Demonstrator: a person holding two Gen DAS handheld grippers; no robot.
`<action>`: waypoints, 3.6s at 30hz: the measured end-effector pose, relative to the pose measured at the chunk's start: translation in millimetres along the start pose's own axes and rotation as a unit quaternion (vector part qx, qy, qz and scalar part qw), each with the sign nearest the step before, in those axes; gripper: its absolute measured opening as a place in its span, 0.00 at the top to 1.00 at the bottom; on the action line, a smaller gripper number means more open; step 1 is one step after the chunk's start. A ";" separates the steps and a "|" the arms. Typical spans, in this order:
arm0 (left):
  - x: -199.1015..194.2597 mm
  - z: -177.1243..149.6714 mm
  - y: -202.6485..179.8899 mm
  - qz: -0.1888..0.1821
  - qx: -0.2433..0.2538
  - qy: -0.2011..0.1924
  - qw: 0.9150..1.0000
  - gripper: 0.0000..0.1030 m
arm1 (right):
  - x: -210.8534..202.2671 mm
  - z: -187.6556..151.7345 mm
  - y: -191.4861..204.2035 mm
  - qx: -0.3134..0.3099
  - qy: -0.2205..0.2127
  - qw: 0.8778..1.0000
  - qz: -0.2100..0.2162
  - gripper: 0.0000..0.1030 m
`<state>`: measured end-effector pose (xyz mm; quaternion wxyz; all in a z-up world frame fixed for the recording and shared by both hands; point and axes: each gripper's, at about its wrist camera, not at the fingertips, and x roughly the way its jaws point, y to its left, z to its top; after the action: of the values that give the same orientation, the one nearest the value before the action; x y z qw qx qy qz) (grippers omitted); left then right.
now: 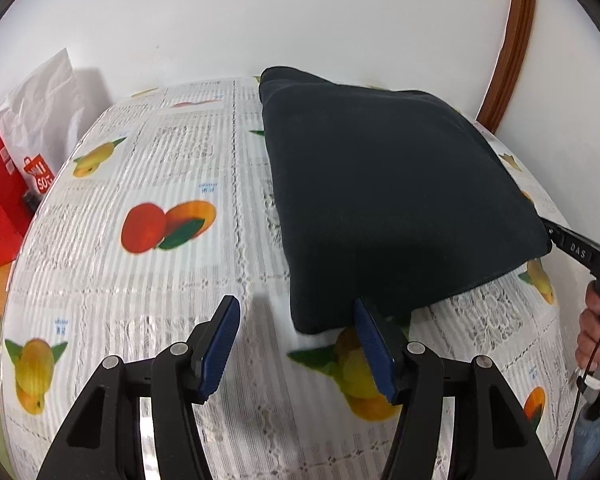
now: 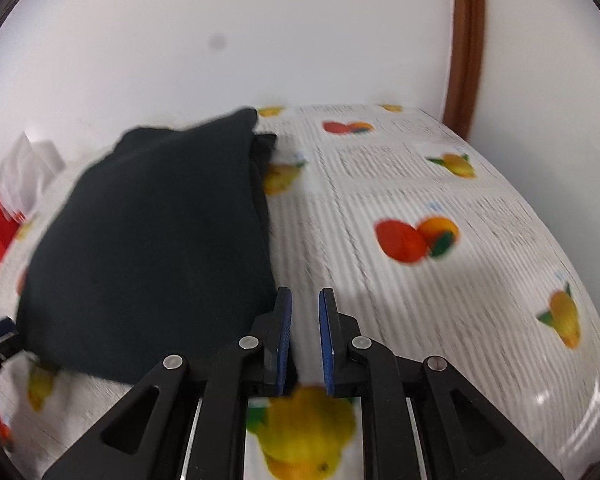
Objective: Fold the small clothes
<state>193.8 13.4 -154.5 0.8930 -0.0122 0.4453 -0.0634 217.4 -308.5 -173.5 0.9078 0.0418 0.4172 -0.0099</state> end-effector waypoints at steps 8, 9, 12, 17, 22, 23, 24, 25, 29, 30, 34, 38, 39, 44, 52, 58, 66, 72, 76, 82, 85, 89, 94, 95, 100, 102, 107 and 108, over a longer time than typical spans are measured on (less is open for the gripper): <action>-1.0 -24.4 3.1 0.014 0.012 0.013 1.000 0.45 | -15.7 -29.0 -9.1 0.013 0.016 1.000 0.002 0.86; -3.0 -25.7 3.6 0.017 0.014 0.009 1.000 0.45 | -15.7 -32.9 -9.0 0.014 0.020 1.000 0.002 0.86; -6.9 -27.1 5.4 0.019 0.017 0.009 1.000 0.45 | -14.6 -42.7 -5.1 0.014 0.031 0.999 0.007 0.84; -5.3 -26.7 7.9 0.027 0.015 0.006 1.000 0.45 | -14.1 -48.6 7.9 0.010 0.030 0.999 0.017 0.79; -5.7 -25.1 6.9 0.018 0.013 0.006 1.000 0.45 | -14.4 -45.2 17.7 0.010 0.027 0.999 0.016 0.77; -6.2 -24.7 6.5 0.016 0.013 0.004 1.000 0.45 | -15.0 -44.2 18.2 0.014 0.028 0.999 0.018 0.76; -6.5 -24.6 6.3 0.015 0.012 0.003 1.000 0.45 | -16.1 -43.1 18.3 0.019 0.029 0.999 0.021 0.74; -7.0 -24.1 5.9 0.014 0.011 0.003 1.000 0.45 | -17.3 -42.3 18.2 0.024 0.029 0.999 0.020 0.72; -14.8 -24.0 5.5 0.011 0.004 -0.004 1.000 0.45 | -23.7 -39.3 19.4 0.030 0.031 0.999 -0.001 0.65; -17.9 -24.6 5.3 0.009 0.002 -0.006 1.000 0.45 | -27.2 -39.1 19.9 0.029 0.032 0.999 -0.005 0.63; -32.6 -23.9 2.2 0.006 -0.006 -0.011 1.000 0.45 | -49.8 -38.0 19.5 0.041 0.025 0.999 0.002 0.59; -57.6 -20.6 -7.8 0.008 -0.011 -0.026 1.000 0.36 | -75.8 -34.9 24.6 0.044 0.025 0.999 0.000 0.47; -64.3 -20.0 -10.6 0.011 -0.011 -0.031 0.999 0.32 | -84.0 -34.0 26.7 0.044 0.024 0.999 0.005 0.47; -103.8 -19.3 -26.8 0.008 -0.009 -0.061 0.998 0.21 | -133.7 -34.0 36.7 0.027 -0.005 1.000 0.012 0.31; -161.6 -32.0 -49.5 0.015 -0.003 -0.098 0.995 0.13 | -206.7 -52.3 44.1 -0.003 -0.060 0.998 -0.019 0.00; -189.6 -42.6 -63.4 0.019 0.008 -0.113 0.993 0.12 | -233.1 -62.7 45.3 -0.011 -0.063 0.998 -0.023 0.00; -208.4 -50.2 -66.2 0.030 0.011 -0.129 0.991 0.11 | -254.1 -69.3 42.0 -0.014 -0.074 0.997 -0.033 0.00; -213.9 -54.7 -66.1 0.033 0.012 -0.130 0.991 0.11 | -259.8 -74.1 37.6 -0.009 -0.076 0.997 -0.031 0.00; -216.4 -54.7 -64.7 0.036 0.011 -0.132 0.991 0.11 | -264.4 -75.0 39.6 -0.011 -0.081 0.996 -0.032 0.00; -217.7 -53.9 -61.2 0.035 0.005 -0.133 0.990 0.11 | -265.7 -74.8 41.4 -0.012 -0.084 0.996 -0.034 0.00; -217.1 -53.8 -60.6 0.035 0.006 -0.131 0.991 0.11 | -265.2 -75.2 41.4 -0.011 -0.084 0.996 -0.038 0.00; -216.2 -54.3 -60.1 0.036 0.007 -0.128 0.991 0.11 | -265.5 -75.6 42.2 -0.013 -0.084 0.996 -0.038 0.00; -215.5 -54.2 -59.8 0.036 0.005 -0.128 0.991 0.11 | -266.3 -75.4 45.4 -0.015 -0.086 0.995 -0.038 0.00; -215.7 -54.3 -59.6 0.036 0.005 -0.128 0.991 0.11 | -266.3 -75.6 46.0 -0.017 -0.086 0.995 -0.037 0.00; -215.1 -54.9 -58.4 0.036 0.004 -0.126 0.991 0.11 | -267.3 -76.6 50.2 -0.020 -0.087 0.995 -0.039 0.00; -214.7 -55.5 -58.3 0.036 0.004 -0.125 0.991 0.11 | -267.5 -76.6 51.1 -0.022 -0.088 0.995 -0.039 0.00; -213.7 -56.4 -57.9 0.037 0.004 -0.123 0.992 0.11 | -266.9 -76.8 51.8 -0.022 -0.087 0.995 -0.036 0.00; -213.4 -56.2 -58.0 0.037 0.004 -0.123 0.992 0.11 | -266.5 -76.9 52.0 -0.022 -0.087 0.995 -0.037 0.00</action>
<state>16.1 -15.7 -14.5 0.9428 0.0002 0.3320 -0.0304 -11.7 -254.8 -17.8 0.9404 0.0051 0.3380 -0.0378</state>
